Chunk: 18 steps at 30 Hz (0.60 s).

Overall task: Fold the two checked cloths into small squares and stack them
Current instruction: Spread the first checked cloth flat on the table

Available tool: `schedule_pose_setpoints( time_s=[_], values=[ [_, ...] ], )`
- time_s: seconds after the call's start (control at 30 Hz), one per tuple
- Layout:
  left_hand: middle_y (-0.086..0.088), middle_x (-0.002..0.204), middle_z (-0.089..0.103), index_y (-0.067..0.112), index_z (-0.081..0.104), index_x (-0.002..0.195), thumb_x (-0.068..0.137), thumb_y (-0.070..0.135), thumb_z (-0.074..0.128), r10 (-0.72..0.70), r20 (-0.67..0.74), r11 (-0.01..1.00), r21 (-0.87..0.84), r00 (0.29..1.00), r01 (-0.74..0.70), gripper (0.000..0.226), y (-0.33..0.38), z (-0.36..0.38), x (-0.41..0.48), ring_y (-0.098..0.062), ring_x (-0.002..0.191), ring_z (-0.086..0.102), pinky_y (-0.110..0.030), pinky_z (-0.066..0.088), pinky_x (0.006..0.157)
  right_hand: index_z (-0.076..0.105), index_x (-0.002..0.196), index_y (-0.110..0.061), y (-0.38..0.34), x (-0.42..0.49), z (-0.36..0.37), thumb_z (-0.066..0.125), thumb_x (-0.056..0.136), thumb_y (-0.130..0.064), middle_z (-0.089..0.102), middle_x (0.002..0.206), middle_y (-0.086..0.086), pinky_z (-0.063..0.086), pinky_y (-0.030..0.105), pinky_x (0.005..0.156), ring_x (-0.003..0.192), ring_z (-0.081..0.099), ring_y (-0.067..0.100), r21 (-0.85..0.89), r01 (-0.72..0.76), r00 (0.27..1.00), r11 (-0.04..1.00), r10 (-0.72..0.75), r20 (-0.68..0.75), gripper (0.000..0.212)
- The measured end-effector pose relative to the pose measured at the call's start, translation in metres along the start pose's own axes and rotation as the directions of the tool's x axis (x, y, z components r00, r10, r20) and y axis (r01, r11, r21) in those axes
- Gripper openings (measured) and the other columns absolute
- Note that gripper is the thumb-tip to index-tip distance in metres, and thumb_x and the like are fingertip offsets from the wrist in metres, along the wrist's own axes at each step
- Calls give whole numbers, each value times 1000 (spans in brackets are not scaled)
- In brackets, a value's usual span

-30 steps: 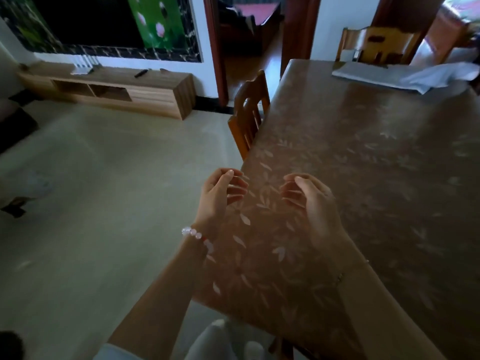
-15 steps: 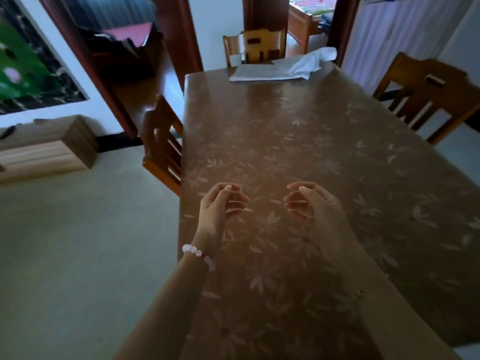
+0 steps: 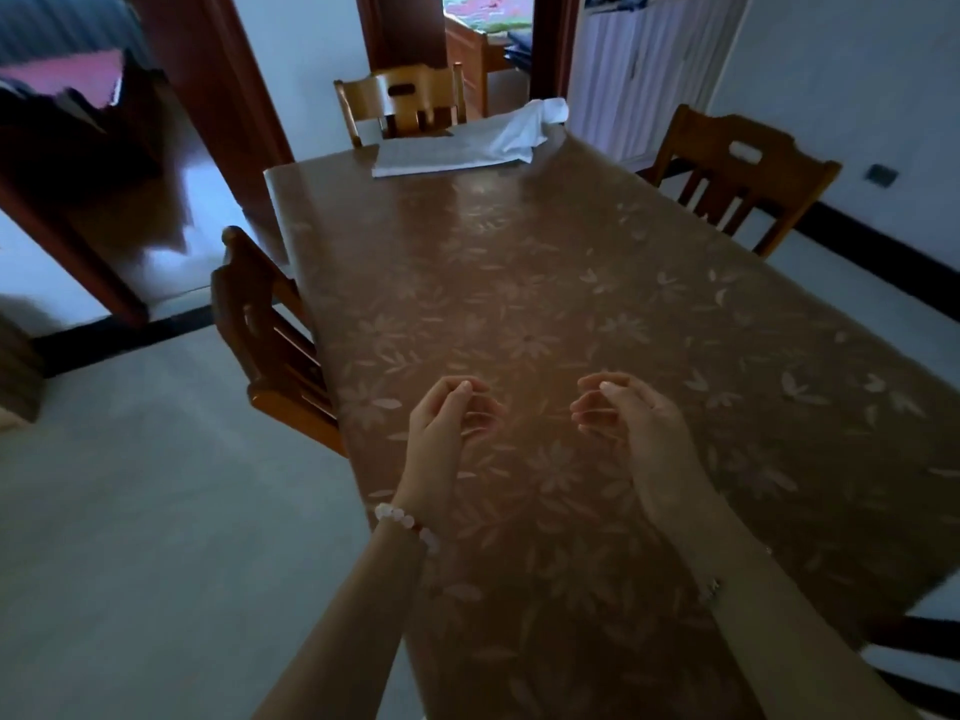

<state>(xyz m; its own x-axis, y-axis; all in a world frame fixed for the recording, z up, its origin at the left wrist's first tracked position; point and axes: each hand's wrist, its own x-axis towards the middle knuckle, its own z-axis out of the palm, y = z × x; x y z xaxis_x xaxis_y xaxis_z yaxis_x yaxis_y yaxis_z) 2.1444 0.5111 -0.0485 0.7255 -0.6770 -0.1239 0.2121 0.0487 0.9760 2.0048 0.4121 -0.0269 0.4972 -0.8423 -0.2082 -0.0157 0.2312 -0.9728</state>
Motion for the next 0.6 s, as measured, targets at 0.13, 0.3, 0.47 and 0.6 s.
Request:
schedule_pose_setpoints(
  time_s=[0.13,0.3,0.47,0.6],
  values=[
    [0,63,67,4,60,85,97,8,40,11,58,1000,7,998,-12,24,9,-23,0,-13,64,65,-22,53,62,66,90,-10,8,-19,22,44,95,-10,69,74,3,52,27,73,74,65,14,18,5,999,1000,-5,-39,23],
    [-11,76,65,8,61,84,97,11,40,34,91,999,15,995,-36,24,19,-73,3,-15,68,65,-25,52,64,67,85,-12,19,-31,70,45,94,-11,69,74,4,50,28,70,74,65,15,20,9,999,1000,-8,-37,24],
    [-5,73,67,4,59,90,98,12,40,47,36,999,10,998,-47,22,42,-142,4,-12,67,65,-21,52,62,65,83,-13,24,-34,148,43,94,-9,68,72,3,49,29,70,73,64,16,28,45,999,999,-45,19,25],
    [-6,79,67,5,60,94,99,17,40,65,-48,997,40,997,-63,24,63,-207,4,-13,73,64,-23,54,69,65,83,-17,31,-36,221,43,95,-11,68,70,0,50,30,73,74,64,14,8,30,994,1000,-31,108,26]
  ],
)
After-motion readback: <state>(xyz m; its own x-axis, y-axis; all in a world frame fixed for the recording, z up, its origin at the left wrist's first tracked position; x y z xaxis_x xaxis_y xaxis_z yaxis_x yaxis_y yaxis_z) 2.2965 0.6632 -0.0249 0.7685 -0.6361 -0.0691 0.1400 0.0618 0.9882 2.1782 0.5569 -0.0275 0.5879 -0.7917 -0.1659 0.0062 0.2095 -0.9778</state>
